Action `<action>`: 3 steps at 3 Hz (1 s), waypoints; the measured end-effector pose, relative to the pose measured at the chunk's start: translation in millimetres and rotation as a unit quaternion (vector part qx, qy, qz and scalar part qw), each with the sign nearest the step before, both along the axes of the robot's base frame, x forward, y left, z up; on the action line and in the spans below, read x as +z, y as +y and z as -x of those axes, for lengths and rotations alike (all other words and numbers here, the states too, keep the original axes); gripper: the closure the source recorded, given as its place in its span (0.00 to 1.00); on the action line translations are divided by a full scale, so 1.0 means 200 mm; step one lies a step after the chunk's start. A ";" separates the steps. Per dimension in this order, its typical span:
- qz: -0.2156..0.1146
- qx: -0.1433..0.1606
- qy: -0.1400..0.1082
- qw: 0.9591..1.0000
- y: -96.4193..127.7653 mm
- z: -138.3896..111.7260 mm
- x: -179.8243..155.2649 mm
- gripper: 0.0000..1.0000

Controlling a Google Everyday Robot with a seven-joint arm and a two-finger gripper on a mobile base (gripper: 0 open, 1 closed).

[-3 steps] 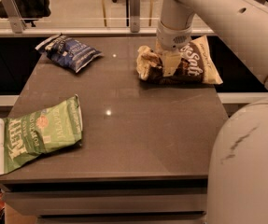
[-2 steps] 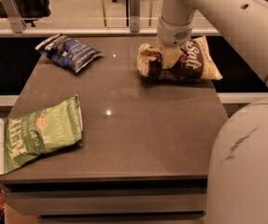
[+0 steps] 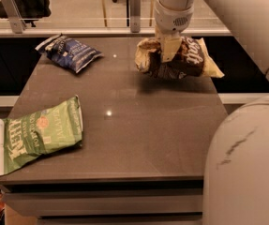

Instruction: Pick brown chip bag

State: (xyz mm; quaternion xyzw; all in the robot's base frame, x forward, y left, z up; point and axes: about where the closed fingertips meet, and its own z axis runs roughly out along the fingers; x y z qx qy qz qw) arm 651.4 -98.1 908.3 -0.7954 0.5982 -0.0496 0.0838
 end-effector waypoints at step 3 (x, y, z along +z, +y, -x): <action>0.002 0.028 -0.049 0.998 0.10 0.00 0.32 1.00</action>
Offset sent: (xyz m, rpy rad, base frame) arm -0.0209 0.0101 0.0768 -0.0355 -0.0339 0.0554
